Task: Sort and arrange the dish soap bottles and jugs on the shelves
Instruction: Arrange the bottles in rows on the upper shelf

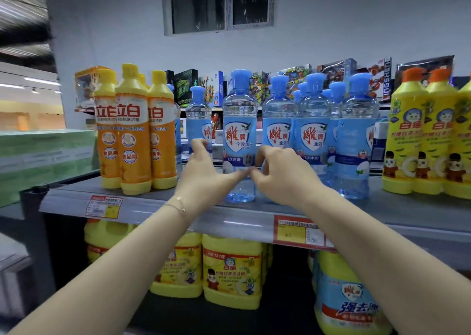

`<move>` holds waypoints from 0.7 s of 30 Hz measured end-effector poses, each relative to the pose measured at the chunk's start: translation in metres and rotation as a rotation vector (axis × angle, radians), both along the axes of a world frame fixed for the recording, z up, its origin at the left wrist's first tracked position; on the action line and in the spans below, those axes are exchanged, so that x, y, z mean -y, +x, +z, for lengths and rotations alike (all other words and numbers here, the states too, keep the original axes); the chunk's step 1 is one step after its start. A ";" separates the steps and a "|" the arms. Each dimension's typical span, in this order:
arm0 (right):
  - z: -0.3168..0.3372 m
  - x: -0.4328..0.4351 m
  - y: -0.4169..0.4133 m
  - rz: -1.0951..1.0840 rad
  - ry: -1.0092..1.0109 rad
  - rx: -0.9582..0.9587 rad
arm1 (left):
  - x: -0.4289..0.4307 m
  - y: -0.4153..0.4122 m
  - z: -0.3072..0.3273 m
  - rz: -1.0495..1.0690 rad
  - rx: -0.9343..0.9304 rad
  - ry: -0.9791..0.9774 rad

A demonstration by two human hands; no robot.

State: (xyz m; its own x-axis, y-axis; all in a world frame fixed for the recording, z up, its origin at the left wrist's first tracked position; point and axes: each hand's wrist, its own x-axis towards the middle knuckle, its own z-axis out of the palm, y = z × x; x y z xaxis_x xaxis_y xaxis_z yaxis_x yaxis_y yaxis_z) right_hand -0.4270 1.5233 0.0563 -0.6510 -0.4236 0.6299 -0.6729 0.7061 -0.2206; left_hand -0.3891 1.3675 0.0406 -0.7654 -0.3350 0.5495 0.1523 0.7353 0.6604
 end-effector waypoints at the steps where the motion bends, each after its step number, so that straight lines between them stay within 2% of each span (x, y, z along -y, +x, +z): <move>1: -0.003 0.003 -0.002 -0.008 -0.010 -0.014 | 0.004 -0.005 0.003 -0.083 0.087 0.104; 3: -0.005 0.006 -0.006 -0.035 -0.018 -0.052 | 0.007 -0.014 0.009 -0.169 0.156 0.095; 9: -0.007 0.004 -0.012 -0.048 -0.043 -0.050 | 0.004 -0.022 0.019 -0.194 0.161 -0.019; 16: -0.007 -0.011 -0.009 -0.014 -0.233 -0.105 | -0.006 -0.023 0.016 -0.357 0.159 -0.033; 21: -0.009 -0.008 -0.003 -0.033 -0.294 -0.168 | 0.002 -0.019 0.023 -0.510 0.318 -0.054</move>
State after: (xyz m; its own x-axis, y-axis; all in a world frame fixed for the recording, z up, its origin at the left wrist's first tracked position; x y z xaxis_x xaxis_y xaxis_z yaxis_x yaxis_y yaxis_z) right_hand -0.4302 1.5309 0.0469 -0.5382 -0.1886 0.8215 -0.6952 0.6504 -0.3061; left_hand -0.4080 1.3652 0.0636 -0.9518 0.1396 0.2730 0.2955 0.6551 0.6954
